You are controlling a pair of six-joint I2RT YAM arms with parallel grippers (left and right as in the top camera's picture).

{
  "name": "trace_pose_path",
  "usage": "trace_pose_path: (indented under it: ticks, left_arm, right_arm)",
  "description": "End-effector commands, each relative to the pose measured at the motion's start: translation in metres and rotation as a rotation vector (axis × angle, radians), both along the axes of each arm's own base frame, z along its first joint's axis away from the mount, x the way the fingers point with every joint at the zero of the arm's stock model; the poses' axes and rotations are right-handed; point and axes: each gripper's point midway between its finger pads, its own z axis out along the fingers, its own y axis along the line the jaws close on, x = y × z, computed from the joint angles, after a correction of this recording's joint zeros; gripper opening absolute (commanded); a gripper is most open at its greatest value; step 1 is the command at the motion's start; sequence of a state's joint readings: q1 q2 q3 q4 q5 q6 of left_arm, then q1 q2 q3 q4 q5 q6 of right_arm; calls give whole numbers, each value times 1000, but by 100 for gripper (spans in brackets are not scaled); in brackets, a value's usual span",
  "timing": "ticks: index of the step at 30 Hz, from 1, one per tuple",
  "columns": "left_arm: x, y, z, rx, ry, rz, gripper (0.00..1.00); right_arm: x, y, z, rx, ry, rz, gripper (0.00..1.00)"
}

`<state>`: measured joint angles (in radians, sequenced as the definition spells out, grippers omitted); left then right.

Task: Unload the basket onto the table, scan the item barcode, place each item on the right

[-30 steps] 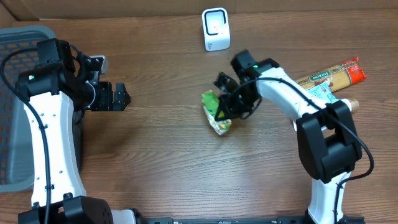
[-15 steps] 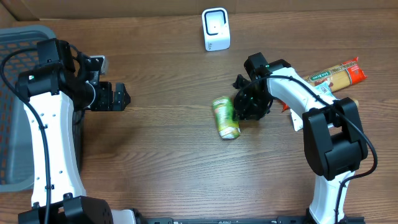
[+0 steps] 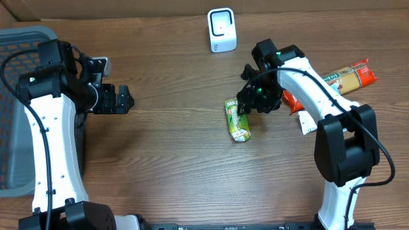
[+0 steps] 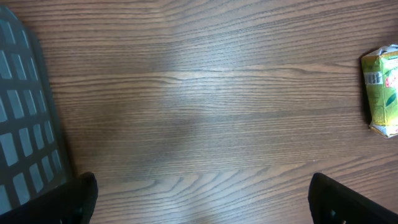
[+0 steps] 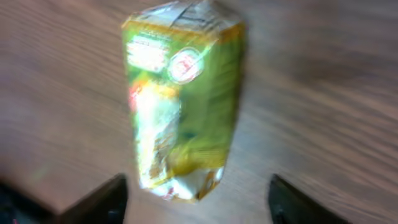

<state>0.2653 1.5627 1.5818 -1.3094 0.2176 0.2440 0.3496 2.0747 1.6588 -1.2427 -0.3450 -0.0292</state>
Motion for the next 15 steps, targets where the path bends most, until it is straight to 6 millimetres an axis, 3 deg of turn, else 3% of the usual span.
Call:
trace_pose_path:
  ticks: [1,6,13,15]
  left_arm:
    - [1,-3,4,-3,-19,-27,100]
    - [1,-3,4,-3,-19,-27,100]
    - [1,-3,4,-3,-19,-27,100]
    - [1,-3,4,-3,-19,-27,100]
  right_arm:
    - [-16,14,1,74,23,61,77]
    - [-33,14,-35,40,36,90,79]
    - [-45,15,-58,38,33,108,79]
    - [-43,12,-64,20,17,109,74]
